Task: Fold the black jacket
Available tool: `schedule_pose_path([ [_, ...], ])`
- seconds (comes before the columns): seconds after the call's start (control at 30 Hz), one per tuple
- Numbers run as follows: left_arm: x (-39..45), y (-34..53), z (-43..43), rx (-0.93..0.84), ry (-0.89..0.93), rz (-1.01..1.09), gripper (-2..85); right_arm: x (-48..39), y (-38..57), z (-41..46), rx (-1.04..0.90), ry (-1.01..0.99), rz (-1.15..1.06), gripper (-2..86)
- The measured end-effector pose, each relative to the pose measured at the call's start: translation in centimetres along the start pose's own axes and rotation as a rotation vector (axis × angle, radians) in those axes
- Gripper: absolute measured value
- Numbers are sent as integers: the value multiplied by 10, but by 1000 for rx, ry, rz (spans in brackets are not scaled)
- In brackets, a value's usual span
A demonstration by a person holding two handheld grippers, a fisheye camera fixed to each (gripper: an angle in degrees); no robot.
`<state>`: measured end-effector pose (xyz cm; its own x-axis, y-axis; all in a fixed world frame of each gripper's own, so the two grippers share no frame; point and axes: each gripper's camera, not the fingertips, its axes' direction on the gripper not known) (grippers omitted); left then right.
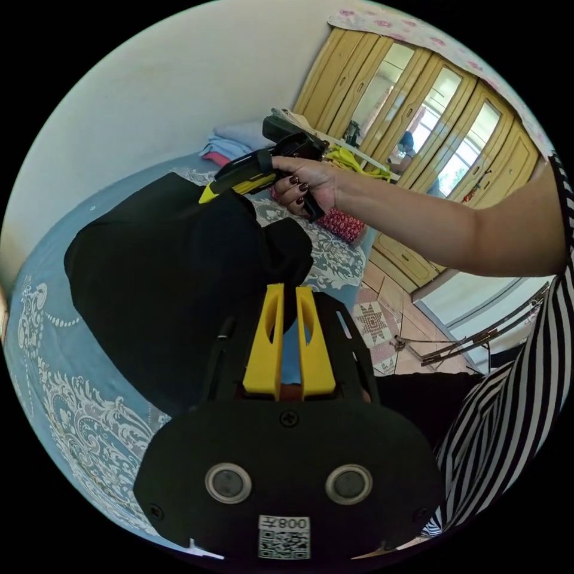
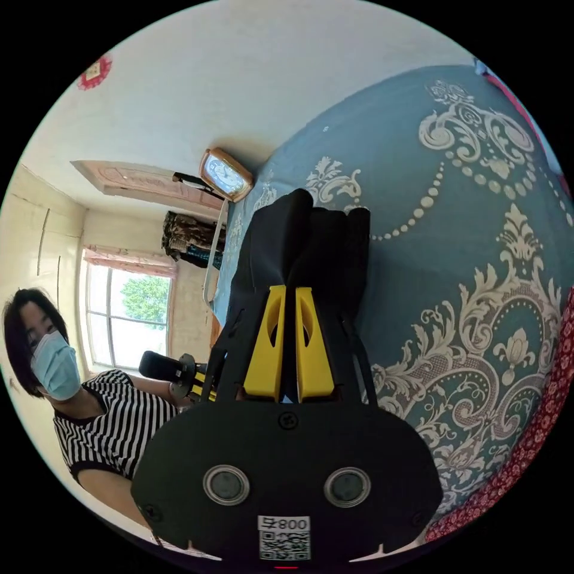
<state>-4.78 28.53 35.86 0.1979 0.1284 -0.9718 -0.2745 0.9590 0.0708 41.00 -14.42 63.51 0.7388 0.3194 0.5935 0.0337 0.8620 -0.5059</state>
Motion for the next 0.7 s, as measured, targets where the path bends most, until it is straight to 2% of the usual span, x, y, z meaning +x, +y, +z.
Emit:
schedule_pose_path([
  [0.1,5,-13,33,-85,-19,25,22,30,18,-13,33,-57,52,19],
  [0.2,9,-21,48,-106,-51,36,27,26,36,-32,102,38,51,12],
  [0.33,7,-28,56,-107,-67,24,33,-19,69,-54,246,131,-108,3],
  [0.4,6,-32,58,-112,-77,30,38,-32,77,-38,198,123,-169,2],
  [0.47,6,-35,56,-104,-83,31,43,-31,81,-7,45,166,-193,1],
  [0.53,5,-39,46,-85,-68,21,42,-7,91,29,-75,315,-144,1],
  [0.63,-2,-38,17,10,13,19,21,26,106,31,-23,217,-59,1],
  [0.7,-18,-34,-1,87,2,-34,13,36,113,29,-2,193,-50,1],
])
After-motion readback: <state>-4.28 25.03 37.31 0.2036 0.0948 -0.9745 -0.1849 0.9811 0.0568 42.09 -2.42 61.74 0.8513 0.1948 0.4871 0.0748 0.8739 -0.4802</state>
